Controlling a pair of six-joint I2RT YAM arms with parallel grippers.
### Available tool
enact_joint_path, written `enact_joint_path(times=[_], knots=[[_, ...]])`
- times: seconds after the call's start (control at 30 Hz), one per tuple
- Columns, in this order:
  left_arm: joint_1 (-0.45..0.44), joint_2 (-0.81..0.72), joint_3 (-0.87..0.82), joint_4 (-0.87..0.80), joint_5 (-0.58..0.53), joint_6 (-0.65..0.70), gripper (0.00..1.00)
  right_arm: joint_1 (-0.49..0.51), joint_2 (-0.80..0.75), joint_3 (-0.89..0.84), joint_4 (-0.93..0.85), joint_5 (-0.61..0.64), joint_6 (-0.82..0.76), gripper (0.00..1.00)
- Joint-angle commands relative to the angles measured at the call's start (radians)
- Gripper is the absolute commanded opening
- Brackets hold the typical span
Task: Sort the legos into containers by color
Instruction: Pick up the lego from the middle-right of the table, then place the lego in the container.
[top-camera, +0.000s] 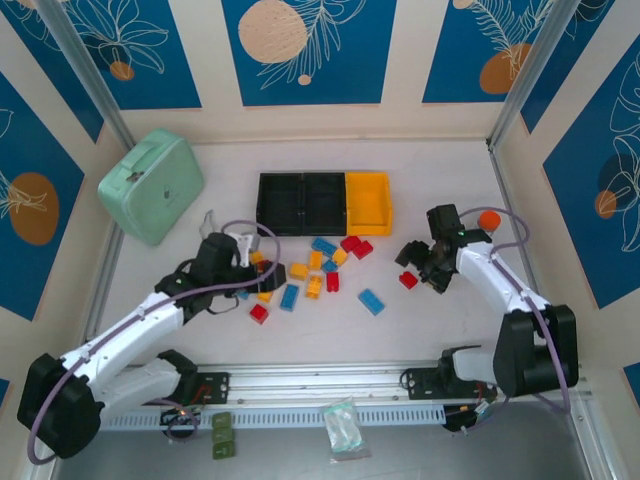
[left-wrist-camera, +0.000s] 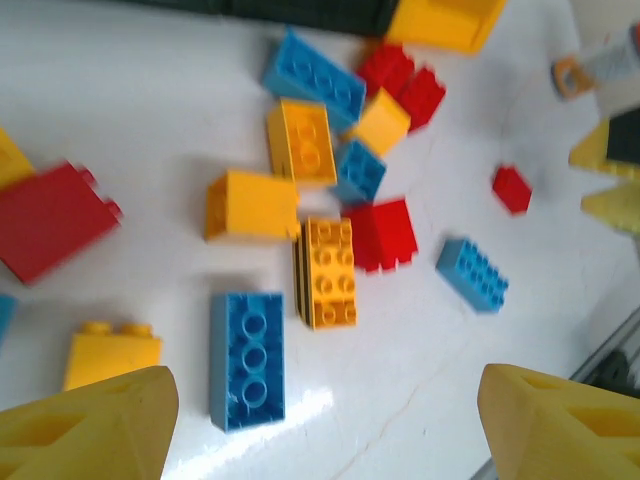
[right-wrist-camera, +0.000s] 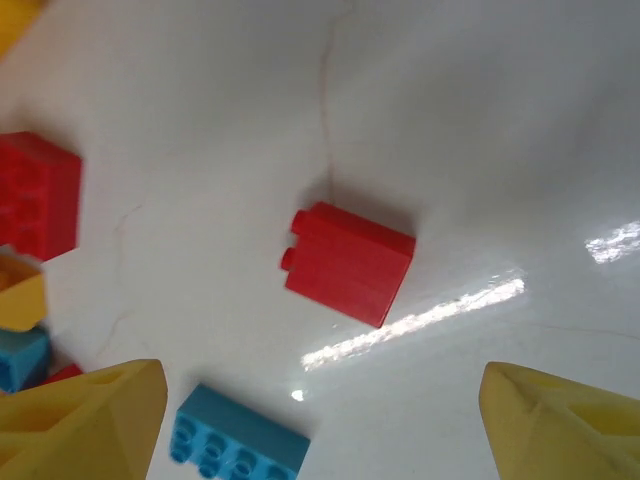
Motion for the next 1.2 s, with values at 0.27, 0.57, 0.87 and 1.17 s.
enact_joint_path(times=[0.27,0.57,0.87,1.17], knots=[[-0.117,0.135,0.036,0.022,-0.093,-0.006,0.79,0.039,0.217,0.01,0.09,0.042,0.104,0.81],[-0.154,0.192,0.059,0.03,-0.106,-0.005,0.79,0.062,0.269,0.004,0.118,0.03,0.082,0.45],[-0.155,0.211,0.085,0.045,-0.117,-0.027,0.79,0.102,0.114,0.092,0.013,0.034,0.016,0.41],[-0.156,0.162,0.087,0.009,-0.237,-0.085,0.79,0.17,0.175,0.358,-0.019,-0.033,0.006,0.41]])
